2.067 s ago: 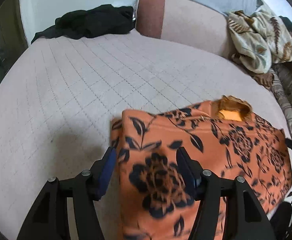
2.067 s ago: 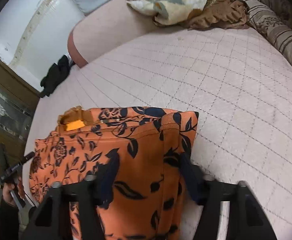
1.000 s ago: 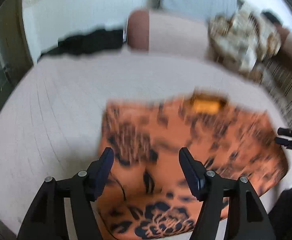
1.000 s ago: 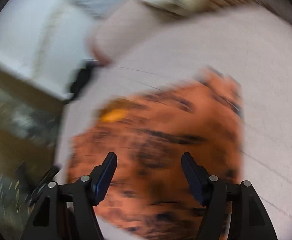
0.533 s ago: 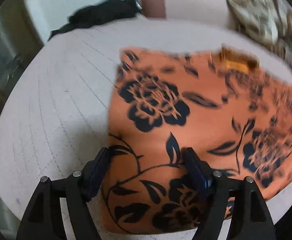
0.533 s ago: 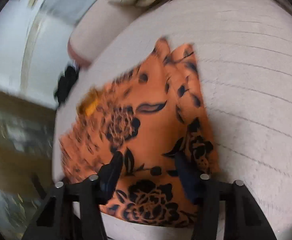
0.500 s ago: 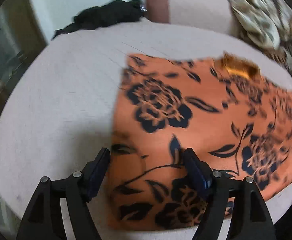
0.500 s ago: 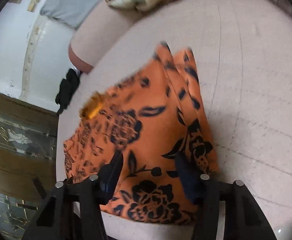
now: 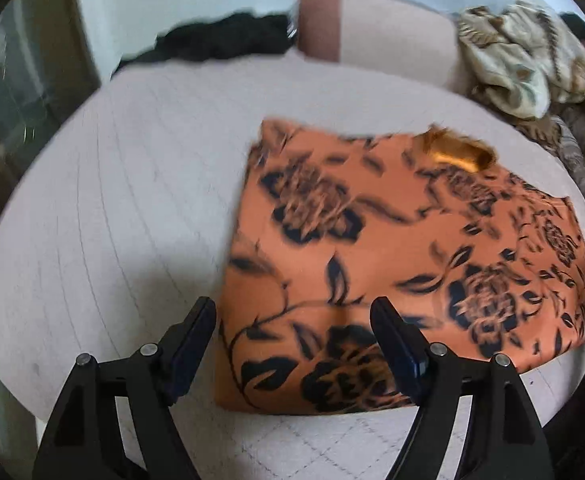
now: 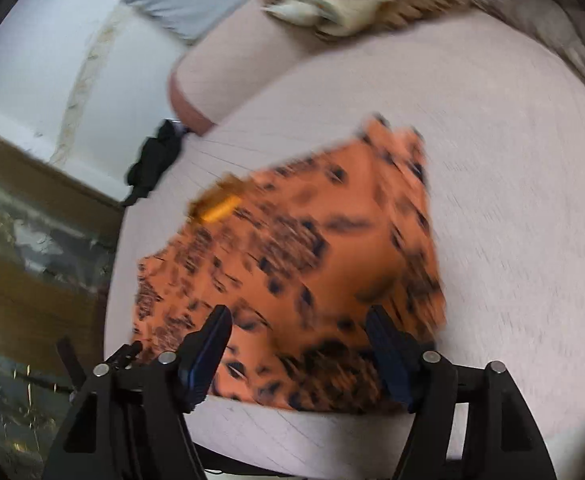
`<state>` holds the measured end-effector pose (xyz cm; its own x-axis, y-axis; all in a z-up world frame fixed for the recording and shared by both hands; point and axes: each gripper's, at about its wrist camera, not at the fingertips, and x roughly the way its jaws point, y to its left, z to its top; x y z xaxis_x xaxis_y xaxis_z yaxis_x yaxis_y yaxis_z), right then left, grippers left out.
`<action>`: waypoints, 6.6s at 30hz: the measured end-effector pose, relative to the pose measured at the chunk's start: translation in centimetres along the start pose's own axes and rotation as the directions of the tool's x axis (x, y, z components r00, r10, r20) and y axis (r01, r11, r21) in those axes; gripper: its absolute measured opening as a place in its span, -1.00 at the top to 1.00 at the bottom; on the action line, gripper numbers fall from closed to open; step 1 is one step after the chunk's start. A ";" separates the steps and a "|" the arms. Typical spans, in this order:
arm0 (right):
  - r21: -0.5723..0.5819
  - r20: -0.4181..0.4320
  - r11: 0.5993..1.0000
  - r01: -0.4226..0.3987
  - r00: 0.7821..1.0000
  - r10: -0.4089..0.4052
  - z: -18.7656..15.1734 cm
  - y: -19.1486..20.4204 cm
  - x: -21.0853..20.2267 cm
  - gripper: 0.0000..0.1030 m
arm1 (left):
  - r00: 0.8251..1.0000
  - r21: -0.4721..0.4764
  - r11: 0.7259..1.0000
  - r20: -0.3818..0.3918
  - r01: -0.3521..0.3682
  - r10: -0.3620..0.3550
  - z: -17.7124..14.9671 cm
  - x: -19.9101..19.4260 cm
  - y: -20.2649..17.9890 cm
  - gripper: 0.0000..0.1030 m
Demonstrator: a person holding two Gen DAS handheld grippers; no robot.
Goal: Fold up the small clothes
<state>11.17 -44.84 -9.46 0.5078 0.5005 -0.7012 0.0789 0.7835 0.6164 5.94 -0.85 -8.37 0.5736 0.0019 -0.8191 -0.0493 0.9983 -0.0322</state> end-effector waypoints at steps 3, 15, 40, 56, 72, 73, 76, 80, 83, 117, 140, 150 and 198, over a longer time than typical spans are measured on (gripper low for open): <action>0.024 -0.005 0.999 -0.044 0.999 0.044 3.0 -0.1 1.5 -0.43 | 0.999 0.042 0.998 0.004 0.037 -0.037 0.3 0.5 -1.8 -0.56; 0.257 0.106 0.966 -0.031 0.994 0.004 7.8 -5.8 5.3 -0.45 | 0.998 0.046 0.998 -0.049 0.049 -0.047 1.0 2.4 -2.1 -0.55; 0.179 0.024 0.981 0.068 0.997 -0.074 -4.1 -1.9 1.7 -0.55 | 1.000 0.082 0.997 -0.009 0.002 -0.001 -0.5 1.2 -2.7 -0.77; 0.386 0.043 0.919 -0.077 0.997 0.066 -12.6 0.0 0.2 -0.54 | 0.996 -0.069 0.994 0.034 0.090 -0.088 -1.4 -2.0 -0.6 -0.77; 0.507 0.226 0.860 -0.055 0.971 -0.072 -11.9 -6.1 -2.6 0.65 | 0.990 0.031 0.993 0.074 0.115 -0.117 -0.5 -2.0 -4.5 -0.76; 0.522 0.208 0.850 -0.068 0.977 -0.050 -11.9 -6.2 -1.7 0.56 | 0.991 0.039 0.992 0.055 0.117 -0.119 -0.4 -1.7 -4.8 -0.77; 0.459 0.224 0.886 -0.061 0.973 -0.049 -11.2 -4.1 -1.9 -0.31 | 0.990 0.050 0.991 0.052 0.127 -0.130 0.0 -1.6 -5.6 -0.77; 0.379 0.212 0.925 -0.017 0.975 -0.069 -10.0 -3.2 -3.0 -0.40 | 0.985 0.074 0.986 0.072 0.150 -0.155 0.5 -1.7 -6.9 -0.77; 0.464 0.172 0.884 -0.056 0.985 -0.027 -10.3 -5.2 -1.1 -0.41 | 0.987 0.068 0.986 0.024 0.155 -0.157 0.6 -0.1 -7.7 -0.77; -0.152 0.023 0.910 0.385 0.922 -0.386 6.2 -0.8 6.1 0.88 | 0.992 0.127 0.984 -0.015 0.128 -0.127 0.4 4.2 -8.6 -0.85; 0.060 -0.041 0.988 0.145 0.989 -0.142 0.6 -1.7 4.2 -0.08 | 0.992 0.101 0.987 -0.019 0.125 -0.124 2.0 3.0 -9.6 -0.91; 0.176 0.126 0.984 0.001 0.992 -0.023 -7.2 1.9 -4.5 -0.62 | 0.991 0.101 0.988 0.041 0.120 -0.125 2.2 0.2 -9.7 -0.91; 0.244 0.016 0.968 0.058 0.998 -0.064 4.7 -8.8 4.8 0.73 | 0.994 0.225 0.968 -0.048 0.108 -0.100 0.6 3.9 -13.9 -0.93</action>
<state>16.91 -51.11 -16.58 0.5157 0.4436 -0.7330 0.3149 0.6976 0.6436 9.37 -14.73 -10.76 0.5354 -0.1004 -0.8386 0.1986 0.9800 0.0094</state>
